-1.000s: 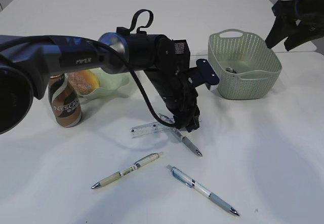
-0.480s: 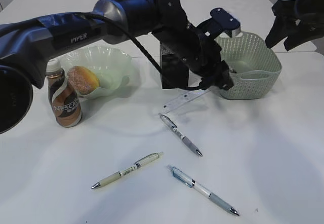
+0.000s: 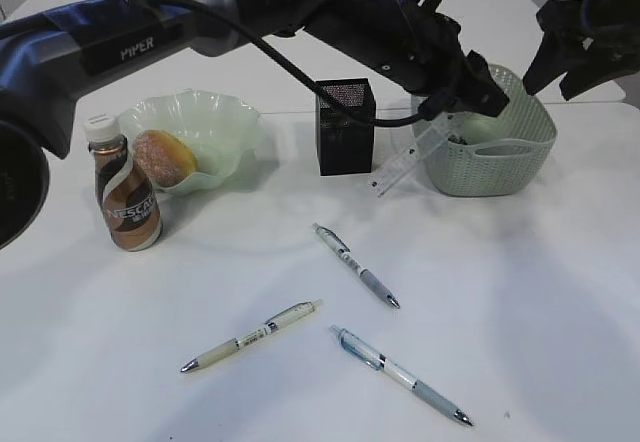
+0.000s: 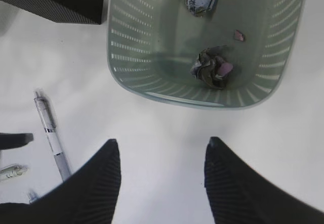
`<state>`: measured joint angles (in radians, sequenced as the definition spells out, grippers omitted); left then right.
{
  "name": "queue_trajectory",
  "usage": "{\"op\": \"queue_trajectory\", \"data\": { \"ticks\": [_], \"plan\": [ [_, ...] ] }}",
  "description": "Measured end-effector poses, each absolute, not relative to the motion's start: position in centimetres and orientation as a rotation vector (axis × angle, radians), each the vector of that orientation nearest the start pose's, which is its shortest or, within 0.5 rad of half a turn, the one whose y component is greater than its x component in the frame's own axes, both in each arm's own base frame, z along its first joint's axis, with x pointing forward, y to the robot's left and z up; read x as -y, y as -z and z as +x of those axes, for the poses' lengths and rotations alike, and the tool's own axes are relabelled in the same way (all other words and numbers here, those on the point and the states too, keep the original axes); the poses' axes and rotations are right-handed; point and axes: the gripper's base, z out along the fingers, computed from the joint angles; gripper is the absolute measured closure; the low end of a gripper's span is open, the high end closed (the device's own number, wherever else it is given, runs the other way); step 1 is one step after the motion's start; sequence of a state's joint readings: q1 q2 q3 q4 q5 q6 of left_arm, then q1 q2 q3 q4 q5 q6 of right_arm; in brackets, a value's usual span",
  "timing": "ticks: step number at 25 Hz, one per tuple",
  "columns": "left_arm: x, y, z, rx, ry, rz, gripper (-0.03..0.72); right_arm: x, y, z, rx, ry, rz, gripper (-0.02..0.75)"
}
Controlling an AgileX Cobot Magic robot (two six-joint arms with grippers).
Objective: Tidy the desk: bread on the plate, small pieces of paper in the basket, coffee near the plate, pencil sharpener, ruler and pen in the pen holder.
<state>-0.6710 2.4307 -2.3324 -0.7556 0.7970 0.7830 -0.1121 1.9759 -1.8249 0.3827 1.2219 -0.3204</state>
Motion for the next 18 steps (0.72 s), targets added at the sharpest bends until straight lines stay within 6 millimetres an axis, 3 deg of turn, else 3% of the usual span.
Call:
{"op": "queue_trajectory", "data": {
  "ticks": [9,18],
  "plan": [
    [37.0,-29.4,40.3,-1.810,0.860,1.101,0.447,1.6,-29.2,42.5,-2.748,-0.430,-0.176,0.312],
    [31.9,-33.1,43.1,-1.753,1.019,0.909,0.447,1.6,-29.2,42.5,-2.747,-0.432,-0.178,0.312]
  ]
}}
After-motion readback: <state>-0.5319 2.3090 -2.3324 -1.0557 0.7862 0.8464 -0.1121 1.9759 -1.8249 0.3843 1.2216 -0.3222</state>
